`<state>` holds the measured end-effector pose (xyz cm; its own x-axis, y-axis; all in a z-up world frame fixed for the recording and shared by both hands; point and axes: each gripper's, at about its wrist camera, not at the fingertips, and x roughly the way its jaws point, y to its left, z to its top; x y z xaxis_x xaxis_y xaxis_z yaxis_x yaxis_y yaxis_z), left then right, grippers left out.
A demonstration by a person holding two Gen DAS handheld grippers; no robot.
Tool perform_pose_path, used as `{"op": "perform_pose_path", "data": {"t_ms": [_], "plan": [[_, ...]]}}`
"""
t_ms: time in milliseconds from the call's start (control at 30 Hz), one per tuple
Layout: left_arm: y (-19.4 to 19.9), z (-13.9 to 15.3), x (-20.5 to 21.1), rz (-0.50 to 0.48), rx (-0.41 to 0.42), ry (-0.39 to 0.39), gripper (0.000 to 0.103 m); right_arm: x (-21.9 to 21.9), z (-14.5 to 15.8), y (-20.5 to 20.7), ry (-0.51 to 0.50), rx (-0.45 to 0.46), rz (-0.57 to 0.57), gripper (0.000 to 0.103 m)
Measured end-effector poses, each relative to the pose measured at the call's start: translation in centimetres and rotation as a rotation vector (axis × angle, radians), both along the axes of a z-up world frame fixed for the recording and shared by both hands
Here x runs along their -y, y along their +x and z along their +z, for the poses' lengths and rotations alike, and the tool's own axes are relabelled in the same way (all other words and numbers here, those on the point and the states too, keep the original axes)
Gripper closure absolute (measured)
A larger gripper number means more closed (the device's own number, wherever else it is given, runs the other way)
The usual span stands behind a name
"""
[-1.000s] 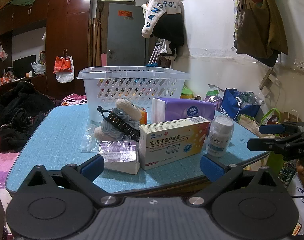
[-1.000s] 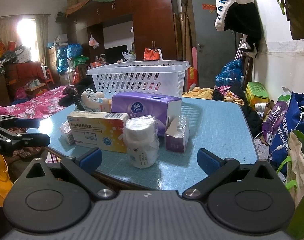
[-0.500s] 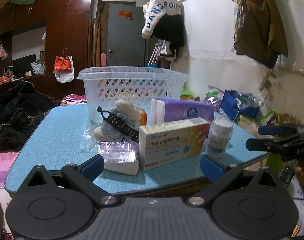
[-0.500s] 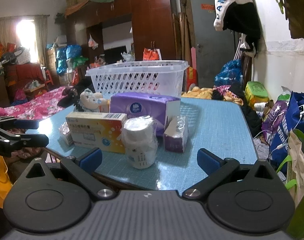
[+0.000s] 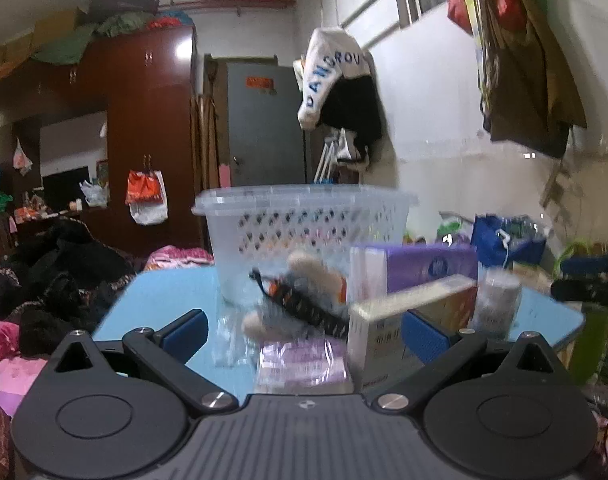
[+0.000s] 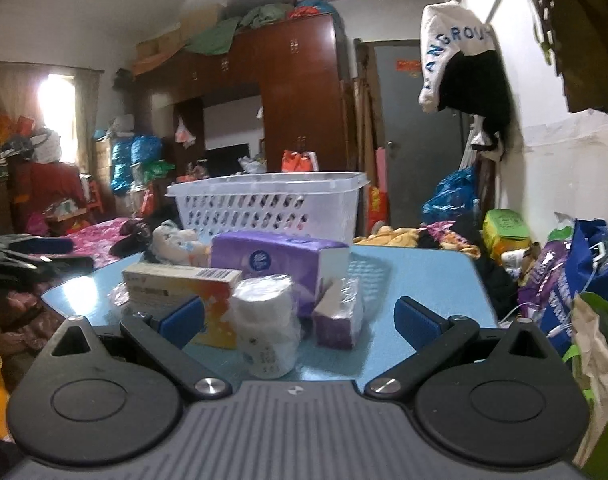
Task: Organize objects
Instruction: 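Move both grippers to the small plastic-wrapped pack and close on it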
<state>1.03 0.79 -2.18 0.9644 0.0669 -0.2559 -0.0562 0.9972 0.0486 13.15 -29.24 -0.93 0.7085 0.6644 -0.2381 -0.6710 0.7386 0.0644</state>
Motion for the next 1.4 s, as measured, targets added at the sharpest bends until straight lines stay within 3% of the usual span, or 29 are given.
{"op": "perform_pose_path", "data": {"t_ms": [133,300,500,633,833,1333,1400], "plan": [[0.1,-1.1,-1.0,-0.051,-0.039,-0.060,0.000,-0.5,-0.4,-0.2,-0.007,0.006,0.004,0.000],[-0.2,-1.9,-1.5,-0.055,-0.039,-0.032,0.000,0.1,-0.7,0.7,0.004,-0.012,0.007,0.000],[0.8,-2.9,-1.6,-0.097,-0.085,-0.065,0.000,2.5,-0.8,2.0,0.075,-0.064,-0.029,0.001],[1.5,-3.7,-1.8,-0.103,-0.104,-0.083,0.000,2.5,-1.2,2.7,0.066,-0.076,-0.069,0.011],[2.1,-4.2,-2.6,-0.096,-0.100,-0.113,0.000,0.3,-2.7,4.2,-0.001,-0.095,-0.065,0.038],[3.1,-5.0,-2.2,-0.071,-0.108,-0.068,0.001,-2.2,-3.6,5.1,-0.056,-0.054,-0.075,0.038],[3.2,-5.0,-2.2,-0.069,-0.106,-0.065,0.006,-2.1,-3.8,5.1,-0.062,-0.053,-0.080,0.039]]}}
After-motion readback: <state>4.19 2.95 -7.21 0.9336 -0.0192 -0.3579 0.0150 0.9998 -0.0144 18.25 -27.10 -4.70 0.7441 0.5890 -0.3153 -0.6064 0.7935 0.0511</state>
